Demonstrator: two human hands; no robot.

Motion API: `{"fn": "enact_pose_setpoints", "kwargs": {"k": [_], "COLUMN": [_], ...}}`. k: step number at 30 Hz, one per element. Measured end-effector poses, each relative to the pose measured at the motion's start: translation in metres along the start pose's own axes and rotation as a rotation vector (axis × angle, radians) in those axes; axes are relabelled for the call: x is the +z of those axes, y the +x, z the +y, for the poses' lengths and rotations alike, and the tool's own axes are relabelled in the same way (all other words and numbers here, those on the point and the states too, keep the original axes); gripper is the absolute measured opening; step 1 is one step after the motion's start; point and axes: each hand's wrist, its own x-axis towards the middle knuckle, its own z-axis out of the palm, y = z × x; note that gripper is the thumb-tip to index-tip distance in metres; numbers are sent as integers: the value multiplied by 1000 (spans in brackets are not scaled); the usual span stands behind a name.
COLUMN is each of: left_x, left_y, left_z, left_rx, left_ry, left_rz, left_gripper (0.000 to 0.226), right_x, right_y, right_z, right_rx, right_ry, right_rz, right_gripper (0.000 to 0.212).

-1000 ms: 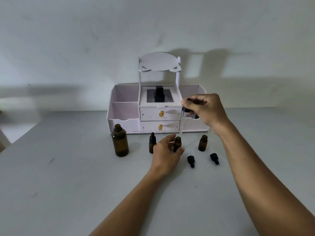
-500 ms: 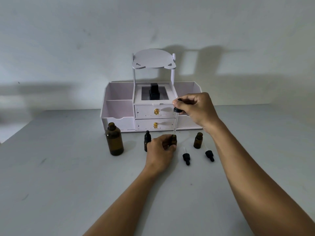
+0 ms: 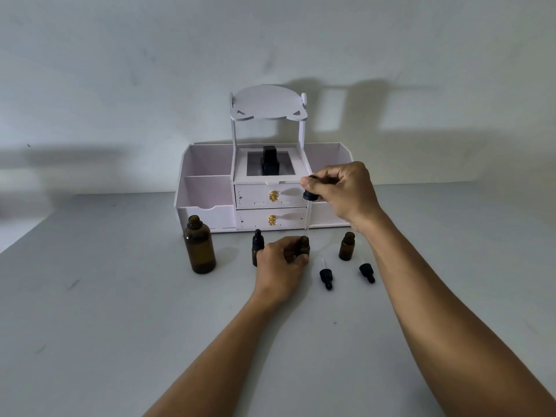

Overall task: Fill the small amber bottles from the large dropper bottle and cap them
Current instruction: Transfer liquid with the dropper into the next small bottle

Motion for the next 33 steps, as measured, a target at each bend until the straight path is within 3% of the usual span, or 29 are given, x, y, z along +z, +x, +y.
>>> {"fn": "enact_pose_setpoints", "kwargs": {"k": [16, 23, 29, 33], "left_x": [0, -8, -41, -77], "left_y": [0, -14, -42, -49], "left_z": [-3, -3, 3, 4], "left_rx": [-2, -23, 98, 207], "left_ry": [-1, 19, 62, -9], "left_rz": [2, -11, 44, 275], "left_gripper": [37, 65, 34, 16], "right_x": [-4, -12, -3, 21], "right_y": [-1, -1, -4, -4], "right_z": [-7, -29, -55, -74], "right_rx": [47, -52, -126, -144], "right_ry": [14, 113, 252, 372], "right_rz": [-20, 107, 153, 134], "right_gripper": [15, 13, 13, 4]}}
